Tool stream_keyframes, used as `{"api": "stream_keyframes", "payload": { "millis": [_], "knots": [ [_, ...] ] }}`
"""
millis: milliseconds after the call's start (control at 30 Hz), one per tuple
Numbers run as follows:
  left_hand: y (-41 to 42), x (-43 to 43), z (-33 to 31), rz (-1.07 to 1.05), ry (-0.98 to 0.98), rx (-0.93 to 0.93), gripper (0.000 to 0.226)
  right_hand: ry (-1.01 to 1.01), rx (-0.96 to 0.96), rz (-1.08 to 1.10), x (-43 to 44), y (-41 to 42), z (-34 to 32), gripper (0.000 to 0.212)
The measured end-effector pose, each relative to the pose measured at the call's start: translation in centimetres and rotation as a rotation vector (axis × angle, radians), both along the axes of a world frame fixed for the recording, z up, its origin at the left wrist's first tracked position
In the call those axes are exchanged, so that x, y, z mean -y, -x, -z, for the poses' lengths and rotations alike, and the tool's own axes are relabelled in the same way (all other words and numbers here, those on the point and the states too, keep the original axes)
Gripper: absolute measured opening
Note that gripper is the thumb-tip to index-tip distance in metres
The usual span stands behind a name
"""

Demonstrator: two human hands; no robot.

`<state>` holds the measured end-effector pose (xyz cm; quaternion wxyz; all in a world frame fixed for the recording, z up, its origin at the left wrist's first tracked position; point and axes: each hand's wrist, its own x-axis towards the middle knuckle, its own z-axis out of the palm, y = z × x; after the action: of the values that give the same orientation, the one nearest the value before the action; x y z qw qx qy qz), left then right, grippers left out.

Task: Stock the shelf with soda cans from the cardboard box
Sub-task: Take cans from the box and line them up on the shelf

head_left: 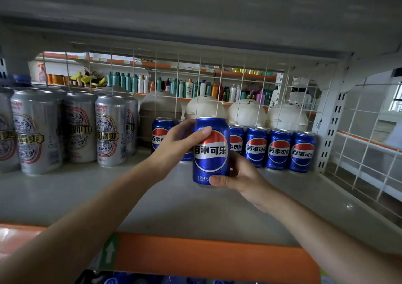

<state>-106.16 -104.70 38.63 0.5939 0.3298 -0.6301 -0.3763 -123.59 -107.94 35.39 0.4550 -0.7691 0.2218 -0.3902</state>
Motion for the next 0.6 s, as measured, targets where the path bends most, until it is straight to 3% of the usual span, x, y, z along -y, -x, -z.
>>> {"api": "stream_keyframes", "payload": {
  "millis": [33, 133, 233, 333, 467, 600],
  "knots": [
    [0.0, -0.1, -0.1, -0.014, -0.010, 0.016, 0.013, -0.006, -0.015, -0.013, 0.0, -0.1, 0.1, 0.069],
    [0.3, -0.1, -0.5, -0.041, -0.047, 0.044, 0.045, -0.007, -0.058, -0.048, 0.2, -0.2, 0.3, 0.088],
    [-0.1, -0.1, -0.4, -0.070, -0.012, 0.032, 0.043, -0.016, -0.085, -0.064, 0.6, -0.2, 0.4, 0.096],
    [-0.7, -0.1, -0.6, -0.128, -0.019, 0.054, 0.059, -0.015, -0.165, -0.018, 1.1, -0.1, 0.2, 0.102],
    [-1.7, 0.0, -0.9, -0.162, -0.023, 0.022, 0.036, 0.156, -0.398, 0.133, 1.0, 0.7, 0.0, 0.090],
    [-3.0, 0.2, -1.2, -0.203, -0.032, 0.068, 0.029, 0.308, -0.558, 0.243, 0.6, 1.2, 0.4, 0.089]
  ]
}}
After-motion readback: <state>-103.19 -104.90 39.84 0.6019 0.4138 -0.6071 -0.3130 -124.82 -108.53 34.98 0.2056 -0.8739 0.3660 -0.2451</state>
